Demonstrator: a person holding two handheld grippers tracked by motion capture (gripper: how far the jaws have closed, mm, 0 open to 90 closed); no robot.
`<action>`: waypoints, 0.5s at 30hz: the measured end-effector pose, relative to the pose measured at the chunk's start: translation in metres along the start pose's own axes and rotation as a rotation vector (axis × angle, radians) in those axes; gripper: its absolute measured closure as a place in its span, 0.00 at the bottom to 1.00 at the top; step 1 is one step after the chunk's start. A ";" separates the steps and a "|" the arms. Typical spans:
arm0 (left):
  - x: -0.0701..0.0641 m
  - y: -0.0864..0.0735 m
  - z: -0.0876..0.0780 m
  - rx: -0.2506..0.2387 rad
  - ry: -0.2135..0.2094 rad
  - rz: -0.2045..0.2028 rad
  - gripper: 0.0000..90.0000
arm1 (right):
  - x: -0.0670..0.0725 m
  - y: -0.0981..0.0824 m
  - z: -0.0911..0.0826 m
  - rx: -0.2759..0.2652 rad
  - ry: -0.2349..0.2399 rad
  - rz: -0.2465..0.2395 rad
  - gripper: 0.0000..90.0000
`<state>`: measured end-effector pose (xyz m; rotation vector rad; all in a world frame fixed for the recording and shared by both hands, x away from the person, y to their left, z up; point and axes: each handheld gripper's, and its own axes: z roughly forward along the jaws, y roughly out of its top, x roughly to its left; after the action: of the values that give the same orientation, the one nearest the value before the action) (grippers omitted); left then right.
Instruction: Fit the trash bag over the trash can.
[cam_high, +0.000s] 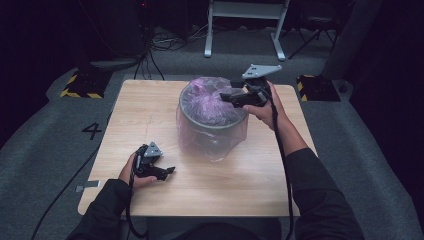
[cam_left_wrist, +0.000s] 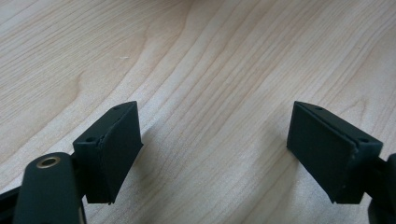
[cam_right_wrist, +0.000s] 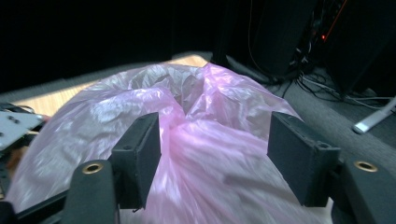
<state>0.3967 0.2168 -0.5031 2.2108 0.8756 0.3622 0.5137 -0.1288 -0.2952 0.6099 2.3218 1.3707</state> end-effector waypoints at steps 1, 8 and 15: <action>0.000 0.000 0.000 0.000 0.002 0.003 0.19 | 0.003 0.003 0.005 0.018 -0.008 -0.010 0.40; 0.000 0.000 0.000 -0.001 0.003 0.004 0.19 | 0.016 0.006 0.043 0.260 0.004 -0.103 0.42; 0.000 0.000 0.000 0.000 0.002 0.002 0.19 | 0.018 0.005 0.055 0.438 0.013 -0.151 0.40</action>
<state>0.3967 0.2167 -0.5032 2.2115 0.8745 0.3651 0.5280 -0.0777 -0.3176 0.5320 2.6359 0.8037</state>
